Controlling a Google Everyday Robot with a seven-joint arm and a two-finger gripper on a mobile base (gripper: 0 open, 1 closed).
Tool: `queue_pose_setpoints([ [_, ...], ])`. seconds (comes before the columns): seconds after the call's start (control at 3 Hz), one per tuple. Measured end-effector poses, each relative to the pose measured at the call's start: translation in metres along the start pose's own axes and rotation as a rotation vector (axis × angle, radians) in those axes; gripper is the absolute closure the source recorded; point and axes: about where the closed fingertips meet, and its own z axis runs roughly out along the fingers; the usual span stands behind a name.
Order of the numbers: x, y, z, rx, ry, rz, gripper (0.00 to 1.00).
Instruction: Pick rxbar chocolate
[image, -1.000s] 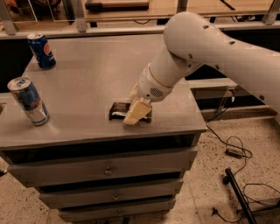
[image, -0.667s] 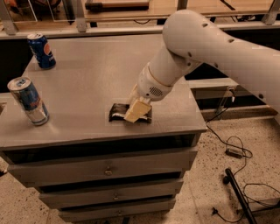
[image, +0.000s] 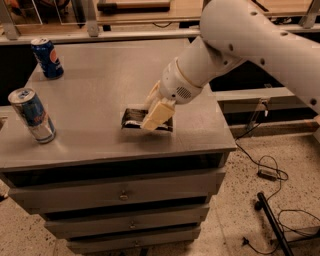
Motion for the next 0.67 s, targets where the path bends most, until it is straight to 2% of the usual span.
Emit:
queue_pose_setpoints([
  [0.33,-0.0399,-0.0057,-0.0317,0.026,-0.060,-0.090,1.00],
  [0.67,-0.0399,-0.0057,-0.0317,0.026,-0.060,-0.090,1.00],
])
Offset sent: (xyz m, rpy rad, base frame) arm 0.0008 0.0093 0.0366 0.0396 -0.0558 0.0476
